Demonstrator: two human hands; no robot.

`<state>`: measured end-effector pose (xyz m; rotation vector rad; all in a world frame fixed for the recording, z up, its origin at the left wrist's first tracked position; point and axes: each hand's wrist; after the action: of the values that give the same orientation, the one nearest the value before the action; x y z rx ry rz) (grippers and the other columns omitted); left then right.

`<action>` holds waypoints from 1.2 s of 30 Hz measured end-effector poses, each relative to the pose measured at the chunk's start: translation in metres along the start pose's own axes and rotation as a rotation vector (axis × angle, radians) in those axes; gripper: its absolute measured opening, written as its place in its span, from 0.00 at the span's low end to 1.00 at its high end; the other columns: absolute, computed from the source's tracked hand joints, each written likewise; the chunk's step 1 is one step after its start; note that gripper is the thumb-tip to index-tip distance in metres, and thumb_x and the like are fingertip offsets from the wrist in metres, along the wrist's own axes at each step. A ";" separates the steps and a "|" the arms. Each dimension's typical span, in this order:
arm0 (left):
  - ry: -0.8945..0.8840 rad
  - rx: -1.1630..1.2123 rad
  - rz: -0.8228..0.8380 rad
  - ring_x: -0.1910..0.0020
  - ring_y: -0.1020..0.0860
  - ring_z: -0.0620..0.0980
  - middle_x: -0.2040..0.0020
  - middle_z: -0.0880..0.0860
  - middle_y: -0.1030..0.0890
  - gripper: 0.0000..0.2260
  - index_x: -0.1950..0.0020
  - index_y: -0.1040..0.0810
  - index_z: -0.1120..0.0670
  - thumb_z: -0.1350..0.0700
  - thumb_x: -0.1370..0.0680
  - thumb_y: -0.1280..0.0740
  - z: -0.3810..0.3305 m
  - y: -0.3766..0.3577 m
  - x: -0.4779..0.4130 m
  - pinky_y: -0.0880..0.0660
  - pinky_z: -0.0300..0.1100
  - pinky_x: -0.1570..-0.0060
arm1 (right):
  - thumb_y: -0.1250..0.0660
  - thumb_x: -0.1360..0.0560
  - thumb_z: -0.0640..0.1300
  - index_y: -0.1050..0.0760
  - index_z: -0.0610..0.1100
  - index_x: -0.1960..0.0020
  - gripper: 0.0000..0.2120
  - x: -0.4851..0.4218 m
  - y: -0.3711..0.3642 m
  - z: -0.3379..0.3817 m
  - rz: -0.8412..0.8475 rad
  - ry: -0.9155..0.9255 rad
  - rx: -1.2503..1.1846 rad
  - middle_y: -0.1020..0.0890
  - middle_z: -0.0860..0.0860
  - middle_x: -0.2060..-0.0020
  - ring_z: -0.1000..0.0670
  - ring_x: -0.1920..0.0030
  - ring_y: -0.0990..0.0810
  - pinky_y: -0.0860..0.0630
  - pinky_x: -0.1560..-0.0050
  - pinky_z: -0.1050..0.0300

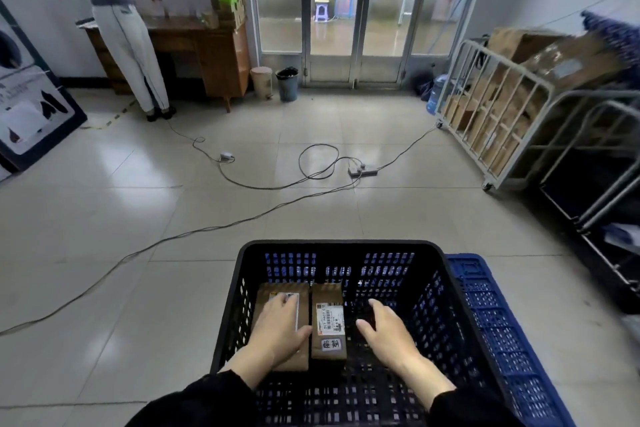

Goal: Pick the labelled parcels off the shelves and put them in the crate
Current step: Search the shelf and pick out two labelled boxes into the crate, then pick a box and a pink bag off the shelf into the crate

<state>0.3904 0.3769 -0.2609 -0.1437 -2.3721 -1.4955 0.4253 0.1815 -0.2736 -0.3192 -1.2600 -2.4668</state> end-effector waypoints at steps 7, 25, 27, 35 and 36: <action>-0.152 -0.046 0.026 0.25 0.42 0.55 0.25 0.58 0.40 0.31 0.23 0.45 0.58 0.47 0.22 0.39 -0.037 0.022 0.052 0.44 0.44 0.27 | 0.43 0.21 0.51 0.45 0.43 0.25 0.28 0.075 0.027 0.003 -0.150 -0.019 0.052 0.35 0.46 0.29 0.46 0.29 0.36 0.35 0.32 0.54; -0.644 -0.231 0.186 0.30 0.37 0.59 0.28 0.59 0.37 0.31 0.24 0.45 0.56 0.45 0.22 0.39 -0.230 -0.027 0.184 0.36 0.48 0.32 | 0.42 0.21 0.51 0.39 0.41 0.30 0.24 0.316 0.108 -0.098 -0.568 -0.368 0.017 0.31 0.43 0.34 0.44 0.34 0.32 0.33 0.35 0.52; -0.709 -0.253 0.197 0.28 0.40 0.60 0.27 0.59 0.39 0.32 0.23 0.47 0.56 0.45 0.21 0.40 -0.255 -0.038 0.216 0.39 0.48 0.30 | 0.42 0.21 0.51 0.38 0.40 0.30 0.24 0.360 0.111 -0.114 -0.602 -0.417 0.013 0.31 0.43 0.34 0.43 0.33 0.33 0.33 0.35 0.52; -0.981 -0.309 0.224 0.29 0.39 0.59 0.28 0.58 0.37 0.29 0.24 0.44 0.55 0.46 0.21 0.40 -0.322 -0.099 0.374 0.39 0.48 0.32 | 0.44 0.20 0.52 0.45 0.42 0.25 0.27 0.547 0.098 -0.164 -0.739 -0.581 0.005 0.38 0.46 0.28 0.45 0.28 0.38 0.36 0.32 0.52; -1.006 -0.316 0.232 0.29 0.38 0.59 0.28 0.58 0.36 0.28 0.25 0.43 0.54 0.46 0.22 0.40 -0.326 -0.107 0.393 0.38 0.48 0.32 | 0.44 0.20 0.52 0.46 0.43 0.25 0.27 0.570 0.094 -0.169 -0.746 -0.603 0.009 0.38 0.46 0.27 0.46 0.28 0.39 0.35 0.32 0.52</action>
<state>0.0666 0.0032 -0.0953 -1.4968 -2.5787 -1.9383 -0.0636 -0.1245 -0.1019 -0.7455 -1.9013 -3.1090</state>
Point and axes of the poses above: each hand's wrist, its own x-axis away from the middle knuckle, its own y-axis out of the back of the hand, z = x × y
